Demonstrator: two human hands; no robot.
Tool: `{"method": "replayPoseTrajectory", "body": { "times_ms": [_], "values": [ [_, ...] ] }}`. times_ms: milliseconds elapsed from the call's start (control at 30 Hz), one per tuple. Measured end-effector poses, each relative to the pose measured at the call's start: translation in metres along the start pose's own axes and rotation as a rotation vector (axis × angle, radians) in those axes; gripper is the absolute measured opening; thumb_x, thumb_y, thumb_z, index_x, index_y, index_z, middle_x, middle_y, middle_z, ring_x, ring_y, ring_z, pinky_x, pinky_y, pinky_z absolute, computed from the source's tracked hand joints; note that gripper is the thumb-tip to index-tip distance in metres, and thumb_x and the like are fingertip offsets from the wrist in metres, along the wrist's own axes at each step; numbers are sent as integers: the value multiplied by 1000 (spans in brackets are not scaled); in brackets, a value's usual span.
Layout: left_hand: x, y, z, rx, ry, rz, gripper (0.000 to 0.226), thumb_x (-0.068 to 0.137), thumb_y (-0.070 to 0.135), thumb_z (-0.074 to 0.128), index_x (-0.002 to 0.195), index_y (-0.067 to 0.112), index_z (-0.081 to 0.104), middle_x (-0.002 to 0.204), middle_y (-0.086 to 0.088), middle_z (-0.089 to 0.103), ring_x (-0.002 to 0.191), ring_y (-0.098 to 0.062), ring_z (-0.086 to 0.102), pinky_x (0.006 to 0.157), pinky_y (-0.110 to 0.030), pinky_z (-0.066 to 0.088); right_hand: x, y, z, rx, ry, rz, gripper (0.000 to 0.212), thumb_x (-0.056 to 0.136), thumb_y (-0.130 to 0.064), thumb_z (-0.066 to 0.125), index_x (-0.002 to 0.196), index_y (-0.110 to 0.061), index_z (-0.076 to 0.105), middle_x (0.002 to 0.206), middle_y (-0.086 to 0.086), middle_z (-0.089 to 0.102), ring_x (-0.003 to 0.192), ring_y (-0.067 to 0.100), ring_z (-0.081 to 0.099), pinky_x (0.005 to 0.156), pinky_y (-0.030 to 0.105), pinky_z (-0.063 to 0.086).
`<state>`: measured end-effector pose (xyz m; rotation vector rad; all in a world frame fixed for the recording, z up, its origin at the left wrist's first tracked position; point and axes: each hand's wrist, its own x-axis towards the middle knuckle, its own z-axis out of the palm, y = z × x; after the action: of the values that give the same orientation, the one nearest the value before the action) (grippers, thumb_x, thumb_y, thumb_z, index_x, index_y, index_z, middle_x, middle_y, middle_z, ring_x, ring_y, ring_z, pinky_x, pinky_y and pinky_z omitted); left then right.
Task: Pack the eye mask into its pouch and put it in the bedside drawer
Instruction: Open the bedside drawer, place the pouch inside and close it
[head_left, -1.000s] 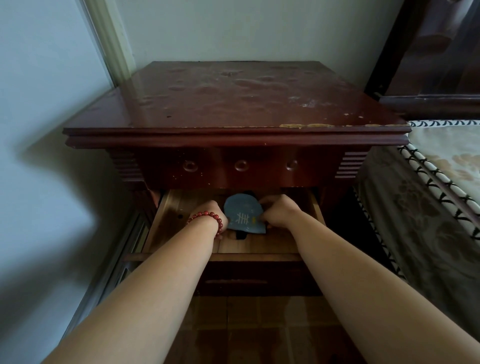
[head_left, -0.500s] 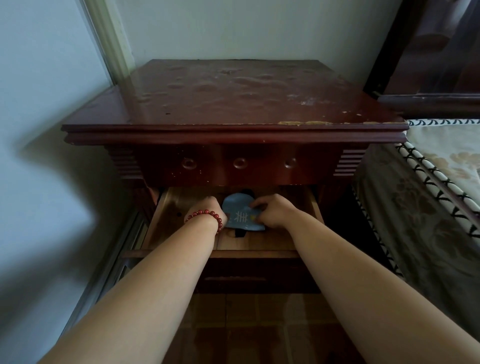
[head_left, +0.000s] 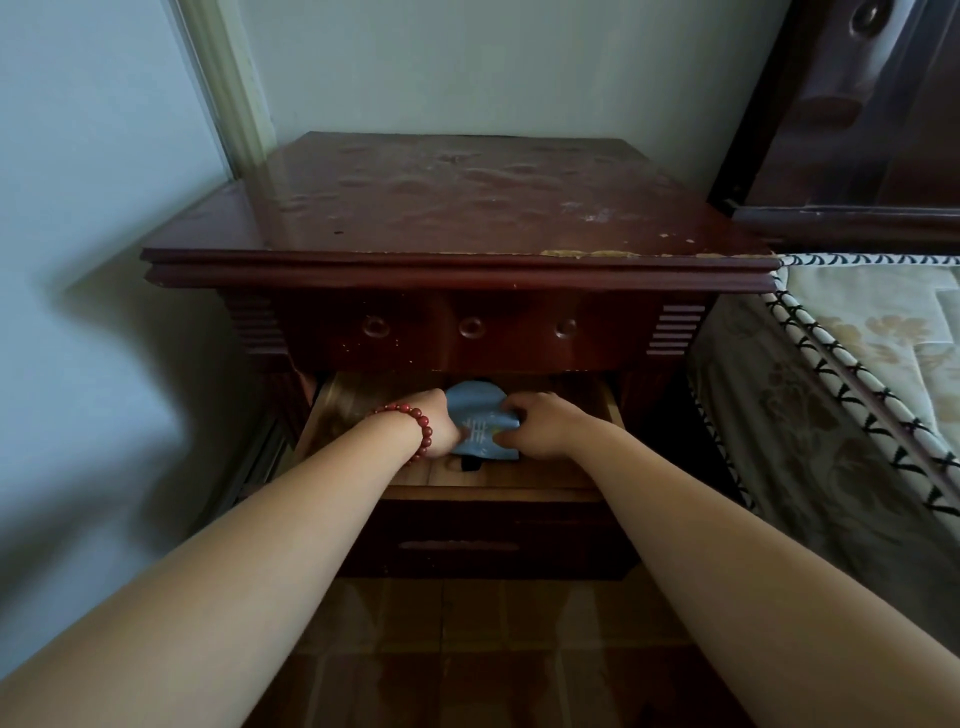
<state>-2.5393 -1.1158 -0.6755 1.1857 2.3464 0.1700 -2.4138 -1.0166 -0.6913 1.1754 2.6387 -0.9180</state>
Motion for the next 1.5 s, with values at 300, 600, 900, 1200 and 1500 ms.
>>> {"method": "replayPoseTrajectory", "body": {
  "times_ms": [300,600,900,1200,1500],
  "values": [
    [-28,-10,5,48,239,198,45,86,42,56,127,27,48,134,-1,50,114,-19,52,82,-27,43,-29,-1,2,22,187,-79,49,86,-33,62,132,-24,50,139,7,50,126,23,47,94,30,40],
    [-66,-23,0,49,408,422,28,88,40,53,114,30,58,120,9,58,104,-11,54,80,-27,48,-70,-10,8,-1,465,-272,34,90,-31,59,122,-23,59,127,1,58,112,18,56,87,26,47],
    [-91,-32,9,88,412,492,46,86,57,36,106,26,63,109,10,57,93,-7,53,75,-29,50,-97,-15,22,6,470,-471,38,91,-45,51,118,-21,64,127,-6,61,119,10,53,91,20,42],
    [-107,-41,9,88,382,522,43,78,60,53,112,35,58,113,16,56,98,-4,53,77,-30,51,-113,-10,17,20,373,-490,54,76,-51,66,125,-28,58,131,-8,59,125,8,50,104,31,42],
    [-115,-46,10,103,472,493,21,80,39,64,101,39,62,100,16,61,88,-4,55,69,-25,51,-115,-7,17,0,369,-451,61,72,-34,78,128,-30,54,126,-10,57,110,6,54,93,29,51]
  ]
}}
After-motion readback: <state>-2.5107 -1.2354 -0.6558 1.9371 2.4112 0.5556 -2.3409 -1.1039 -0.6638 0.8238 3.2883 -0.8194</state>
